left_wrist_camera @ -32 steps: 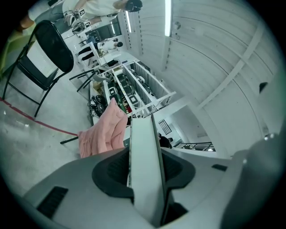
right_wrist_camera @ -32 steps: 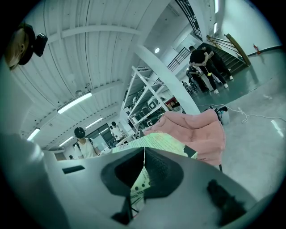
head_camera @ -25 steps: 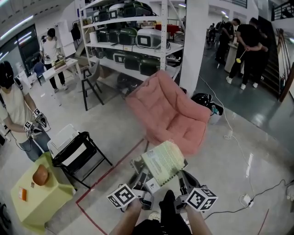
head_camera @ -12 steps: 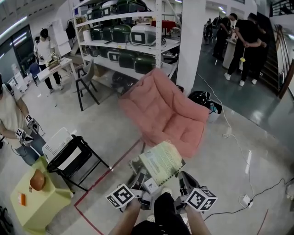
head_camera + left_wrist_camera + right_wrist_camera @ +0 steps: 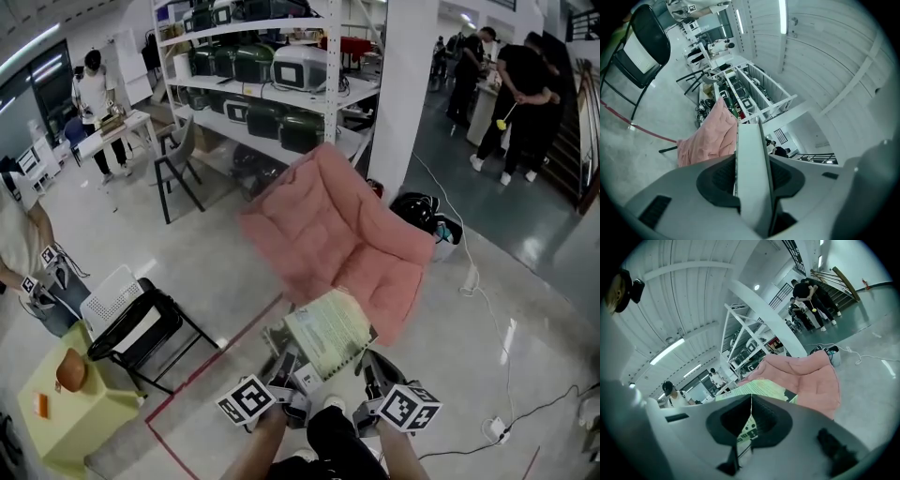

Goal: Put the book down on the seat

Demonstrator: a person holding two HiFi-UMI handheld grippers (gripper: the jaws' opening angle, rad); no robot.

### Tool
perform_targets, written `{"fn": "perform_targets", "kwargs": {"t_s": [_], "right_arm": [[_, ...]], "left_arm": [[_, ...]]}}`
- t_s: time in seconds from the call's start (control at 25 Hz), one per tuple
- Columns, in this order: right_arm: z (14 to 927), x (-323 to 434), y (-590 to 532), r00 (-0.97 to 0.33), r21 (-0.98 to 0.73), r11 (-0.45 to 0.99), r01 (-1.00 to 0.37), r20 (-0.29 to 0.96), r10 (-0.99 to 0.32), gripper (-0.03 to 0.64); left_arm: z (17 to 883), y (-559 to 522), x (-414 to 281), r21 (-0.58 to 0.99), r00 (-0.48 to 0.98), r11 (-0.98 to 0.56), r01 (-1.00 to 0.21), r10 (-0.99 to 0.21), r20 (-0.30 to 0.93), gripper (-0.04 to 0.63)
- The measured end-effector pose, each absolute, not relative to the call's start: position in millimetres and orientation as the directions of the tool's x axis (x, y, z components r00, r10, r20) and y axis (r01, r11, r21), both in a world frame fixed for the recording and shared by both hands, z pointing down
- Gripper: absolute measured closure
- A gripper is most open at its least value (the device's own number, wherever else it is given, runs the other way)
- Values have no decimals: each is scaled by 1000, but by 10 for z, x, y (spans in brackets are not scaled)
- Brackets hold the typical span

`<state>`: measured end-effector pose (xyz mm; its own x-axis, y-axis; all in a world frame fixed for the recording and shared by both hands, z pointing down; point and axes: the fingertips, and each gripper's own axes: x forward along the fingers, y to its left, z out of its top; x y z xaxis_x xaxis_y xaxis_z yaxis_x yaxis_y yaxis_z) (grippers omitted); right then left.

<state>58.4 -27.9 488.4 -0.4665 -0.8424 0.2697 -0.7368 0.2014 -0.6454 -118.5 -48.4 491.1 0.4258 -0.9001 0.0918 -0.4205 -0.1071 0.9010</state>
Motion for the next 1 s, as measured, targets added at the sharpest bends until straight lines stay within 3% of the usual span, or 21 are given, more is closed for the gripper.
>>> {"fn": "perform_targets", "kwargs": {"t_s": [1.0], "right_arm": [[5084,1273,-1843,-495,-686,181,-704,292,-818,604]], "left_arm": [[5117,-1988,-426,887,413,-51,-460,-896,163,425]]}}
